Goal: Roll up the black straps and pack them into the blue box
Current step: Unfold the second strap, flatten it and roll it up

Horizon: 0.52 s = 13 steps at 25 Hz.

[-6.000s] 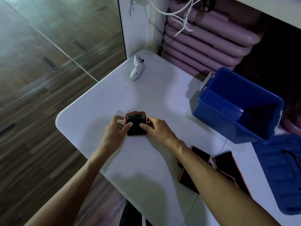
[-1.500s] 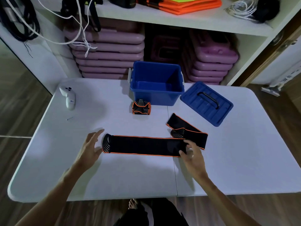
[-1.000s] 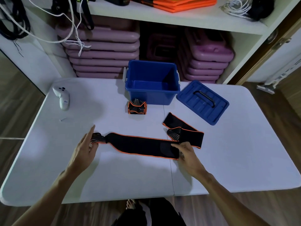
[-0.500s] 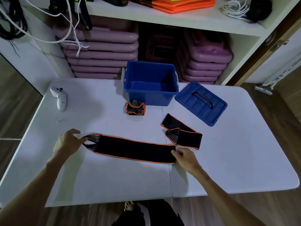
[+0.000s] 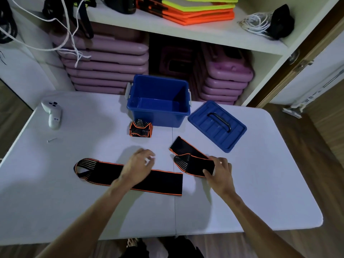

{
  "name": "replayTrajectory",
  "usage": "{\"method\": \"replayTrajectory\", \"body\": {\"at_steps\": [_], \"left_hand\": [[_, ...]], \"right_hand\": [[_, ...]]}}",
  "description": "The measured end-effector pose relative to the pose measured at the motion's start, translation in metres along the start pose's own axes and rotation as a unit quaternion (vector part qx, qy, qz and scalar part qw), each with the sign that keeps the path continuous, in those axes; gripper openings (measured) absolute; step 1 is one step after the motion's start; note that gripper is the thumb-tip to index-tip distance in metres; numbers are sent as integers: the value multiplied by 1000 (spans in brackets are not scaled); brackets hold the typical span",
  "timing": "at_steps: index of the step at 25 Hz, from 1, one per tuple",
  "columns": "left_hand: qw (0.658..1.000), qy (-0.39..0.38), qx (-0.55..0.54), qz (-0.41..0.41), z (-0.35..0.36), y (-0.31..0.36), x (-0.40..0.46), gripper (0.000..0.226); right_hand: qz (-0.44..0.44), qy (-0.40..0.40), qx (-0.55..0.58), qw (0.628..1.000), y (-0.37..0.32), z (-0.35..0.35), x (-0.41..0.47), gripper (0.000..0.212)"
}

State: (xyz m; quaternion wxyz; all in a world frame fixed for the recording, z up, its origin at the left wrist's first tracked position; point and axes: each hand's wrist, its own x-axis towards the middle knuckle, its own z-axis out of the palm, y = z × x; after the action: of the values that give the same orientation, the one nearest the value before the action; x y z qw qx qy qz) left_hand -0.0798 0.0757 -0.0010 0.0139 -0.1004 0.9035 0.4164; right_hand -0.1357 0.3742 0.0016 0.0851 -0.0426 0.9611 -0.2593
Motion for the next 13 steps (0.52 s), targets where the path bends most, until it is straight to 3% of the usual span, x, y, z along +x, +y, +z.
{"method": "replayTrajectory", "body": {"at_steps": [3,6,10,13], "left_hand": [[991,-73,-42,-104,54,40,21,34],[967,-79,-55,-237,76,61,40,49],[967,-54,15,-249,90,66,57,36],[952,-18,-146,-267,90,90,58,7]], "right_hand": [[-34,-84,-37,995,22,-12,18,71],[-101,-121,-94,983,31,-21,34,72],[-155,-178,-115,965,32,-30,52,51],[-192,-161,-51,967,31,-37,53,15]]}}
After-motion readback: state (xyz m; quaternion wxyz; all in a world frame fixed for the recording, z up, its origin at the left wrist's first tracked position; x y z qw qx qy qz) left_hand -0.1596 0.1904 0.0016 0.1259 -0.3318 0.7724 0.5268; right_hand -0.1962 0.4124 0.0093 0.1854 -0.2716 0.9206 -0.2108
